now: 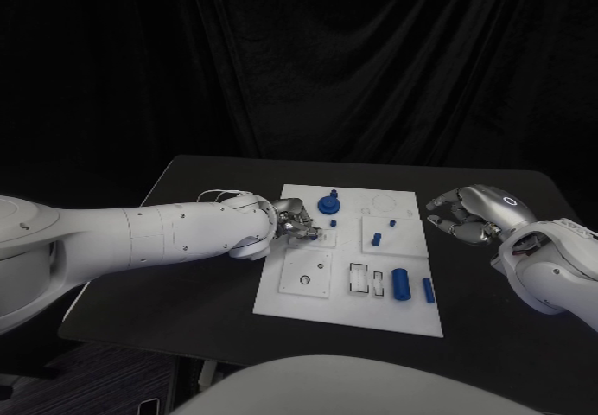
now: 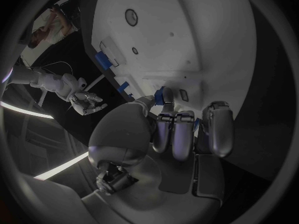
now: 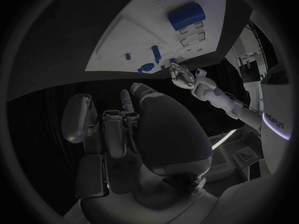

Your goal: Assemble the parts on the task board

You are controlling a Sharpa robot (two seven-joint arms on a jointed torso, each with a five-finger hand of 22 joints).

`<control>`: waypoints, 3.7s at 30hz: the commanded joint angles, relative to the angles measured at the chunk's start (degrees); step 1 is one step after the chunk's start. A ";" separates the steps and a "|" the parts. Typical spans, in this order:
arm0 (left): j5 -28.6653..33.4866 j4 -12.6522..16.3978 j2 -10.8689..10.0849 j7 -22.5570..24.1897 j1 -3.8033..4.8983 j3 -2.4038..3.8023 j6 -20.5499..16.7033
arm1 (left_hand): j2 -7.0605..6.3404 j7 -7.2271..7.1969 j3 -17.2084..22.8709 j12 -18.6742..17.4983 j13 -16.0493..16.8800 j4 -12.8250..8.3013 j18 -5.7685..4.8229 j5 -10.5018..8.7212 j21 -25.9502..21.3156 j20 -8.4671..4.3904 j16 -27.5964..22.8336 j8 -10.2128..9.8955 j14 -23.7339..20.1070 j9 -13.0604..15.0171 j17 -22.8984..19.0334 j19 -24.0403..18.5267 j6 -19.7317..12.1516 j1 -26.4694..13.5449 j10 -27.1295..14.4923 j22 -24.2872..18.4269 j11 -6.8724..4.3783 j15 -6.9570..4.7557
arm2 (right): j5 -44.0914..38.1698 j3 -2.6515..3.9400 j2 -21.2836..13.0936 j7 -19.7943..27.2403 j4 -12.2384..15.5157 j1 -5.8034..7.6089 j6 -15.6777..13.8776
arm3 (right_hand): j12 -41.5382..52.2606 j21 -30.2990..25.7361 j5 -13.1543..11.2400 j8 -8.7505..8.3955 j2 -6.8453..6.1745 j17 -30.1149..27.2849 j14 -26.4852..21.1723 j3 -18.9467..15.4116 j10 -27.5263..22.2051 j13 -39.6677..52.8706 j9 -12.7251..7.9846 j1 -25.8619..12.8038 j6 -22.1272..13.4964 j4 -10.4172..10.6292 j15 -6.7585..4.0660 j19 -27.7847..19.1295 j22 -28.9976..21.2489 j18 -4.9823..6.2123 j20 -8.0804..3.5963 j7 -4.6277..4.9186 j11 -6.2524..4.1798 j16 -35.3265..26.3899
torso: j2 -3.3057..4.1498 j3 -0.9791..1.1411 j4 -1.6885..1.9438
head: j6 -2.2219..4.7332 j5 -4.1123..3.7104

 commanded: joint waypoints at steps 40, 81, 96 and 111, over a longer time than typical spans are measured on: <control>-7.13 4.35 -1.96 -1.21 -2.38 0.03 -8.64 | -2.21 -0.62 5.04 0.21 15.09 0.59 0.41 1.23 0.28 -0.68 0.38 1.00 6.17 0.14 15.08 0.97 2.60 0.63 6.05 7.68 -0.78 -0.75 | -0.20 0.03 -0.38 -0.29 -0.02 -0.53 -1.11 | -0.32 -0.38 0.37 -0.35 -0.29 10.74 4.35 0.48 2.39 10.52 -0.15 0.33 0.48 0.02 0.30 -0.30 8.72 1.09 -0.05 -0.01 0.48 -0.26 | 0.03 -0.02 -0.02 | 0.00 -0.34; -7.15 2.25 -0.82 -1.14 -2.77 0.03 -7.04 | -2.25 -0.58 5.61 0.21 15.09 0.83 0.57 -0.05 -0.32 -0.83 0.38 0.22 6.17 -0.43 15.08 0.58 2.33 0.27 6.05 7.34 -0.83 -0.84 | -0.19 0.03 -0.36 -0.41 -0.01 -0.65 -1.01 | -0.29 -0.32 0.47 -0.33 -0.36 10.74 4.36 0.61 2.45 10.60 -0.16 0.43 0.60 -0.11 0.28 -0.25 8.74 1.08 -0.06 -0.02 0.46 -0.25 | 0.02 -0.02 0.03 | 0.00 -0.46; -7.15 2.67 -1.16 1.11 -2.84 0.03 -7.70 | -2.73 -0.48 5.81 0.21 15.09 1.21 0.60 0.99 -0.77 -0.78 0.38 -1.20 6.17 -1.63 15.08 0.58 3.04 -0.39 6.05 7.55 -0.71 -0.75 | -0.19 0.03 -0.48 -0.46 0.09 -0.67 -0.96 | -0.26 -0.28 0.50 -0.37 -0.40 10.78 4.39 0.64 2.52 10.67 -0.19 0.42 0.57 -0.13 0.27 -0.21 8.76 1.07 -0.07 0.00 0.47 -0.22 | 0.04 -0.01 0.00 | 0.00 -0.42; -7.15 2.81 -1.39 1.91 -2.86 0.03 -7.69 | -2.47 -0.47 7.73 0.21 15.09 0.68 0.57 5.67 -0.81 -0.80 0.38 -1.32 6.17 -1.56 15.08 0.66 3.08 0.25 6.05 7.73 -0.75 -0.77 | -0.19 0.03 -0.52 -0.61 0.07 -0.67 -0.73 | -0.27 -0.22 0.51 -0.38 -0.43 10.79 4.40 0.69 2.50 10.65 -0.21 0.36 0.61 -0.11 0.28 -0.17 8.78 1.05 -0.07 0.01 0.49 -0.21 | -0.01 -0.01 0.00 | 0.00 -0.41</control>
